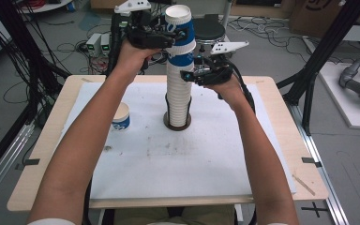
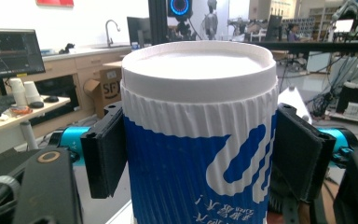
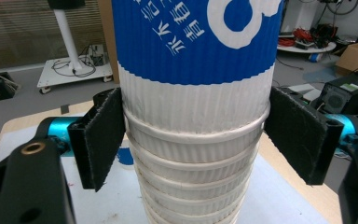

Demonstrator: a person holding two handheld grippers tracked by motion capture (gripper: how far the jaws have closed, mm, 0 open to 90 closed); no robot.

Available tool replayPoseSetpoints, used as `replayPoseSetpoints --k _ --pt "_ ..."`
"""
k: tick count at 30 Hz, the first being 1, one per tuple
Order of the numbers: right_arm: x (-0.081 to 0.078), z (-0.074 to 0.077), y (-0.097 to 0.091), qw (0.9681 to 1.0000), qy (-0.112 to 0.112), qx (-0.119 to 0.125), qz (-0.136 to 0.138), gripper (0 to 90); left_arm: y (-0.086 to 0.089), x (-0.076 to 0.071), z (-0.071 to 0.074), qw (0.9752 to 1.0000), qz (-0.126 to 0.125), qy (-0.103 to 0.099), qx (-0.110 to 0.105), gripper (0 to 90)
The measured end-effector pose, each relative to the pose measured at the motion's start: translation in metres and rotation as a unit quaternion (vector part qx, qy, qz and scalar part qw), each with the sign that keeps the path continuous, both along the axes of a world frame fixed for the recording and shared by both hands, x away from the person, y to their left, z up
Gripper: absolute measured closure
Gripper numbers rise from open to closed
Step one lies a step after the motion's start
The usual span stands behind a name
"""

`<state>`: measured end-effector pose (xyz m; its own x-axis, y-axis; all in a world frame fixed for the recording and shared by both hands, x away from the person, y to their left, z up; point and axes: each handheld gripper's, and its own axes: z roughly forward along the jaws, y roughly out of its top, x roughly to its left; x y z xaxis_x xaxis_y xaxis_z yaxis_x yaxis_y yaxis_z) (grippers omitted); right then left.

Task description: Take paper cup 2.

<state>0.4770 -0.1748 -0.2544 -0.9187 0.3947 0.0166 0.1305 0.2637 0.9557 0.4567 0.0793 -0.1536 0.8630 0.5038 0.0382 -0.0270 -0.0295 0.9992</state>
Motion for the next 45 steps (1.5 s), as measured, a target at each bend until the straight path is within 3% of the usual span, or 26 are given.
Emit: replayPoseSetpoints --k 5,10,20,27,30,32,36,38,45 --pt "-0.001 -0.002 0.001 0.9999 0.011 0.001 0.0 18.0 0.006 -0.007 0.005 0.9999 0.004 -0.003 -0.013 26.2" --pt "-0.002 -0.007 -0.004 0.9988 0.04 -0.024 -0.013 14.3 0.02 -0.018 0.011 0.9998 0.012 -0.009 -0.016 26.2" --pt "-0.016 -0.015 -0.028 0.998 0.038 -0.047 -0.016 14.3 0.053 -0.032 0.007 0.9989 0.03 -0.008 -0.034 26.2" --pt "-0.032 -0.008 -0.029 0.9974 0.029 -0.065 -0.008 14.3 0.071 -0.041 -0.015 0.999 0.034 0.007 -0.028 26.3" --pt "-0.039 -0.01 -0.033 0.9982 0.026 -0.055 -0.006 14.7 0.077 -0.046 -0.026 0.999 0.035 0.012 -0.026 26.3" --pt "-0.043 -0.015 -0.04 0.9984 0.015 -0.055 -0.009 14.7 0.081 -0.049 -0.033 0.999 0.035 0.017 -0.019 26.3" --pt "-0.053 -0.027 -0.055 0.9985 0.024 -0.045 -0.02 14.7 0.084 -0.056 -0.051 0.9992 0.032 0.023 -0.006 26.3" --pt "-0.057 -0.033 -0.062 0.9977 0.028 -0.054 -0.03 14.7 0.084 -0.059 -0.061 0.9992 0.028 0.029 -0.004 26.3" --pt "-0.073 -0.052 -0.081 0.9967 0.038 -0.049 -0.053 15.1 0.084 -0.071 -0.096 0.9993 0.009 0.036 0.009 26.3"
